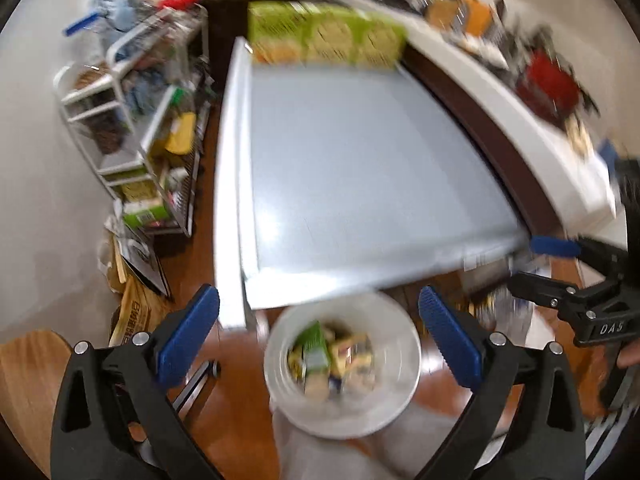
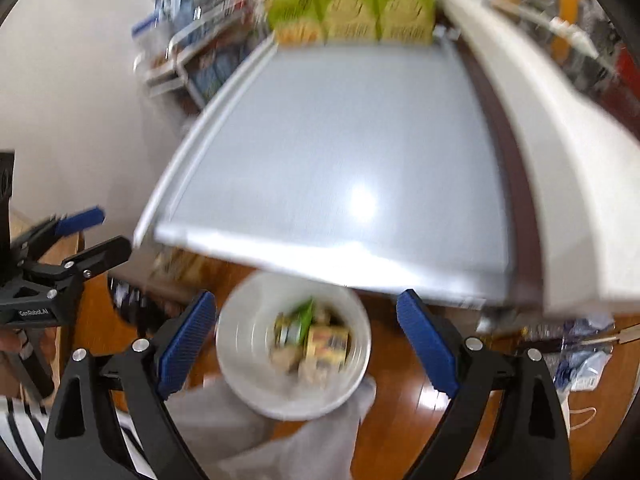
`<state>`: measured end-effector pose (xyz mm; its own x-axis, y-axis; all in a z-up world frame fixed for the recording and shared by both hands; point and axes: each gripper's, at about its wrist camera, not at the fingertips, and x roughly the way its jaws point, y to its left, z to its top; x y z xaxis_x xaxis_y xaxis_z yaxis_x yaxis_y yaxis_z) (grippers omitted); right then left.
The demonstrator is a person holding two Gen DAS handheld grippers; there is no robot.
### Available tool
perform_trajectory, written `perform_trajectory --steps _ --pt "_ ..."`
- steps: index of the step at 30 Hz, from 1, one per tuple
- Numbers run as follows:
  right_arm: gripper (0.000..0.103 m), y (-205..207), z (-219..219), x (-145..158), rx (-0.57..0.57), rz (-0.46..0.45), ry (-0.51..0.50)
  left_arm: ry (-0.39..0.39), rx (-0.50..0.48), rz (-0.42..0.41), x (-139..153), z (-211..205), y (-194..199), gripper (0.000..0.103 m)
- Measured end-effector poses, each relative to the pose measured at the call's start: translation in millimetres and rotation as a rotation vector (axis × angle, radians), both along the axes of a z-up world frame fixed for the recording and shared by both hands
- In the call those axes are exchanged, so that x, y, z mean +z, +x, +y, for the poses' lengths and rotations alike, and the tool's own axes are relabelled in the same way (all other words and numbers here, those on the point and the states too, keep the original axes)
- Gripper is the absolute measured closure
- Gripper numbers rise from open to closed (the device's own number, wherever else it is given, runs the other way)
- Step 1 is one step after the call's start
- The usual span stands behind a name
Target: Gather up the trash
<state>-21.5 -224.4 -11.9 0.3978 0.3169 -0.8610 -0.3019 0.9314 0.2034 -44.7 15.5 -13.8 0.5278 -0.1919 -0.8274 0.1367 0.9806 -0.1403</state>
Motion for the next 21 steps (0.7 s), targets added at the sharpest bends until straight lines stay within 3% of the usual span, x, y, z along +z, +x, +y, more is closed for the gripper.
perform_trajectory --steps 6,11,14,21 --pt "0.006 16.2 -2.7 14.2 -0.08 -0.177 -0.012 -0.005 0.089 -0.082 11.5 8.1 16.6 0.002" --pt "0.006 22.1 -3.9 2.8 -0.144 -0.177 -0.032 -0.016 0.164 -0.078 3.3 17.9 24.5 0.002" --pt "0.006 21.8 -8.7 -4.8 -0.201 -0.155 0.007 -0.028 0.189 -0.075 0.7 22.2 25.8 0.002" --pt "0.006 24.1 -2.4 -2.3 -0.169 -0.175 -0.019 -0.009 0.193 -0.097 4.4 23.3 32.0 0.002"
